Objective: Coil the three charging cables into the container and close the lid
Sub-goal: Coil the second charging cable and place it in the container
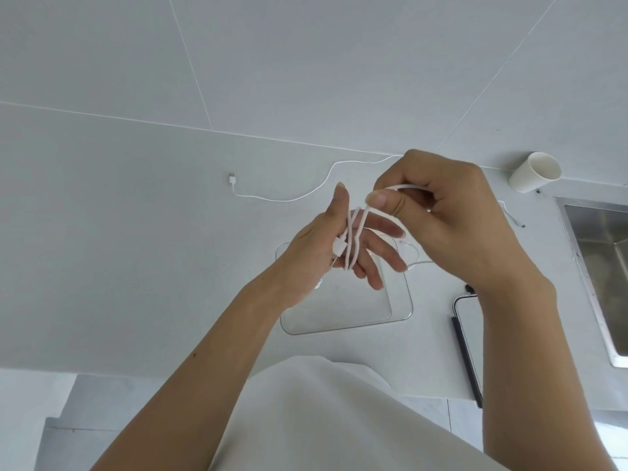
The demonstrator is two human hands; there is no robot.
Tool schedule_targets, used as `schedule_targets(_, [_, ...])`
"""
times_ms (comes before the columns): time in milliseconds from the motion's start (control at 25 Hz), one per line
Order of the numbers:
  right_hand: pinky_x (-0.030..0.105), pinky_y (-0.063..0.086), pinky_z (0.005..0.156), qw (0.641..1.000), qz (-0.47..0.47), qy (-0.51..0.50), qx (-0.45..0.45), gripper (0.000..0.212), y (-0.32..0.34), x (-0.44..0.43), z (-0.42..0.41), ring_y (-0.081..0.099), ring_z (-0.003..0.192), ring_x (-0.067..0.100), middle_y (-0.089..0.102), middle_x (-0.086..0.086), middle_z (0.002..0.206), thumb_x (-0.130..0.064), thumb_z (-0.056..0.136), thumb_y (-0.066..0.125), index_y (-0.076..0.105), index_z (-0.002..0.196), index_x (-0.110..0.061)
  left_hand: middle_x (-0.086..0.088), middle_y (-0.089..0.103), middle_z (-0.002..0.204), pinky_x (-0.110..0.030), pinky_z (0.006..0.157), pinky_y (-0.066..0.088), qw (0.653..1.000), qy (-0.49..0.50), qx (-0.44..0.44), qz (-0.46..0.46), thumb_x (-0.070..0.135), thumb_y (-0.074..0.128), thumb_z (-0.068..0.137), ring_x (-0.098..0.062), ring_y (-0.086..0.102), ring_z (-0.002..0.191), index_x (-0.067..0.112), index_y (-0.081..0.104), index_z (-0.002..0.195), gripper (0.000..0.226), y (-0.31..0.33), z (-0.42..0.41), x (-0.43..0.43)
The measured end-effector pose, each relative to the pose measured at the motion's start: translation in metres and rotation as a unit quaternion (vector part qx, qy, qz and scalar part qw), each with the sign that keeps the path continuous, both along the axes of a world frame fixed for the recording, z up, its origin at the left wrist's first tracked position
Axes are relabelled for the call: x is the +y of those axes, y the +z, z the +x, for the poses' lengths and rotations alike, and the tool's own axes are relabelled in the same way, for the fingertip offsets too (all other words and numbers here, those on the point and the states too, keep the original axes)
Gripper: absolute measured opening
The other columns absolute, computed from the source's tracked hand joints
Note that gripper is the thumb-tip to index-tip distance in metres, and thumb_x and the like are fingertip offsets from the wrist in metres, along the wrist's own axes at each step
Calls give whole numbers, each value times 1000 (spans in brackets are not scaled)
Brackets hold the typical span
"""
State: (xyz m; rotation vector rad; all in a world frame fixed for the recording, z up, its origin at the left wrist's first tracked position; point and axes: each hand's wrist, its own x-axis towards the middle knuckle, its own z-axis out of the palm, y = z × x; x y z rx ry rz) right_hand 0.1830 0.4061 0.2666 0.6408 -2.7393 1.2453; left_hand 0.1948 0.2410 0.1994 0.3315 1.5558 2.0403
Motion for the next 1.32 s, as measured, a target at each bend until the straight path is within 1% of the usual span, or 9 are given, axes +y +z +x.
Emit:
schedule_targets(80, [17, 36, 58, 999, -36, -8, -15, 13, 0, 2, -6, 45, 57, 8, 59, -9, 68, -31, 90, 66, 61, 78, -32, -6, 76, 80, -18, 57, 48, 998, -51, -14, 40, 68, 11, 93, -17, 68, 54, 19, 71, 94, 77, 2, 1, 0])
schedule_targets(240, [14, 32, 54, 995, -92, 0, -40, 10, -6, 3, -16, 39, 53, 11, 58, 3, 66, -23, 91, 66, 63, 82, -19, -2, 73, 68, -18, 49, 45, 989, -92, -19, 112, 44, 26, 99, -12, 61, 44, 18, 65, 82, 50, 14, 4, -1])
schedule_targets(400, [6, 33, 58, 989, -131, 25, -59, 15, -18, 1, -20, 46, 54, -2, 59, -17, 68, -12, 96, 61, 61, 82, -14, 0, 71, 62, -14, 44, 45, 981, -116, -33, 155, 23, 24, 101, -10, 60, 40, 14, 61, 79, 44, 19, 8, -3])
schedule_targets(600, [22, 39, 56, 981, -153, 42, -113, 24, -29, -12, -19, 50, 56, 8, 60, -9, 67, -14, 100, 56, 60, 78, -19, 4, 72, 65, -12, 47, 50, 951, -139, -41, 272, 26, 31, 103, -4, 66, 48, 14, 58, 82, 37, 26, 12, -2])
schedule_targets(680, [36, 40, 50, 978, -157, 33, -132, 27, -34, -15, -18, 50, 54, 32, 56, 14, 66, -12, 102, 55, 58, 76, -16, 4, 74, 71, -13, 53, 50, 956, -102, -11, 275, 32, 34, 102, -5, 69, 55, 16, 59, 85, 34, 29, 12, -2])
schedule_targets(880, [50, 52, 67, 978, -117, 32, -169, 18, -45, -18, -13, 61, 70, 38, 61, 23, 75, -3, 92, 48, 63, 81, -4, -4, 78, 91, -21, 68, 55, 967, 88, 22, 237, 26, 26, 107, -16, 75, 79, 16, 65, 91, 43, 30, 8, -4])
schedule_targets(1040, [10, 38, 53, 990, -11, 56, -133, 30, -48, -20, -3, 51, 51, 2, 55, -9, 56, -16, 100, 49, 60, 73, -26, -1, 73, 116, -19, 85, 52, 954, 193, 63, 222, 23, 20, 109, -16, 68, 110, 10, 59, 117, 42, 31, 5, -8])
schedule_targets(1200, [17, 28, 48, 987, 10, 47, -155, 30, -44, -11, 7, 34, 49, 7, 44, 10, 57, -34, 102, 55, 64, 76, -19, -6, 64, 130, -26, 94, 49, 935, 286, 58, 200, 23, 22, 109, -19, 60, 124, -3, 42, 138, 44, 25, -2, -18])
schedule_targets(1320, [16, 26, 49, 986, 2, 35, -160, 30, -34, -4, 12, 30, 51, 8, 39, 6, 55, -36, 99, 58, 63, 74, -20, -9, 59, 134, -27, 97, 49, 926, 331, 51, 175, 22, 23, 109, -19, 59, 125, -6, 35, 143, 45, 17, -7, -24])
